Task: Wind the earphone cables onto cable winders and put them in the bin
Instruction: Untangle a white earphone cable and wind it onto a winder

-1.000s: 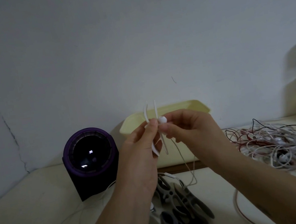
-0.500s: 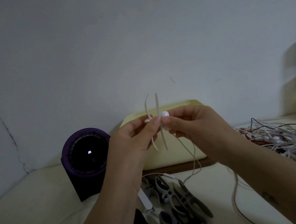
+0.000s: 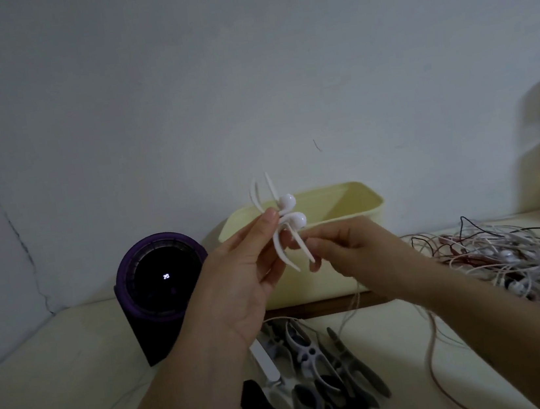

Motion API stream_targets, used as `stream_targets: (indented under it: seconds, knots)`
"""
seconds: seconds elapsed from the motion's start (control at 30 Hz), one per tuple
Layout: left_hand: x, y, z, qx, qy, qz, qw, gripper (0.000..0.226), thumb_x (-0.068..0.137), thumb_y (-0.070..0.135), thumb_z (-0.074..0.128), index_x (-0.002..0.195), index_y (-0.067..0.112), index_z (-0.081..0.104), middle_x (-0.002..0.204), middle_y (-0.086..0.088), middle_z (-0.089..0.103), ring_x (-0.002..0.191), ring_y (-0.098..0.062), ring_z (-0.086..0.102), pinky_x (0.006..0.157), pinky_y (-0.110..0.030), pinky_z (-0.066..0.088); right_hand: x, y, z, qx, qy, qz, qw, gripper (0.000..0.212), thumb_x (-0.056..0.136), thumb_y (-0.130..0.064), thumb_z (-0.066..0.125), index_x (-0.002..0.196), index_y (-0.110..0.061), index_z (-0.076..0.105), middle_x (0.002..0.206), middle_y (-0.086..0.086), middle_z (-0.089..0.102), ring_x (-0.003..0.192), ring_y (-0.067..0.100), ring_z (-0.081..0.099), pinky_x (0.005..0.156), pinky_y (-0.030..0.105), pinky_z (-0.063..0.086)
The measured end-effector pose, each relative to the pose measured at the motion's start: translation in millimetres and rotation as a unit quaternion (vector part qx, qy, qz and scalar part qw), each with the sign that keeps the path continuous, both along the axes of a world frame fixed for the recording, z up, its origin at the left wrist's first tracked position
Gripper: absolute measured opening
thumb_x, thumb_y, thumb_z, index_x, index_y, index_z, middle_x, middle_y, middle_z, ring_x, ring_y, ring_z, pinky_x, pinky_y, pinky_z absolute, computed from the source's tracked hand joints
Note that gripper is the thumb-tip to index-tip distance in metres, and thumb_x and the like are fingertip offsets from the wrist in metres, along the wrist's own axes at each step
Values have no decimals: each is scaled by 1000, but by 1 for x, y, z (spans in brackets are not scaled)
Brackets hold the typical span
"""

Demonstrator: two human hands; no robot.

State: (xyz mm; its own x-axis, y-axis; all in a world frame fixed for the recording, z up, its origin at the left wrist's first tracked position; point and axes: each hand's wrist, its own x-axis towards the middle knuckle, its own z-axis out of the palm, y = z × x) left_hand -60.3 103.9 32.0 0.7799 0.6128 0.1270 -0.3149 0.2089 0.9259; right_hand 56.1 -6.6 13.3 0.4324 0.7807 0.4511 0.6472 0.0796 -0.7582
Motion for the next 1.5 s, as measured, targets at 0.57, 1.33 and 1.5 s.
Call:
stream_targets:
  seconds: [0.57,1.33,1.5]
  knots:
    - [5,8,-11,277,122,117,946,18,76,32,77,92,31,69,81,14,73,77,2,67,67,-12,48,-10,-32,48,-20,-313,-156,937,18,89,-34,55,87,-26,70,76,-9,68,62,-4,56,61,19,47]
    - [-10,-12,18,-2,-52,-153,987,27,67,16,63,85,3,78,95,-13,74,77,-15,72,67,-23,59,13,-10,16,59,6,19,998,26,88,-35,57,64,-29,65,49,-15,45,45,2,34,48,13,29]
    - [-8,-1,14,-80,-72,-151,983,43,51,16,89,90,2,78,100,-18,72,83,-22,73,72,-30,60,1,-2,12,55,-54,-26,997,23,92,-28,53,72,-32,63,51,-18,50,47,2,39,49,11,32]
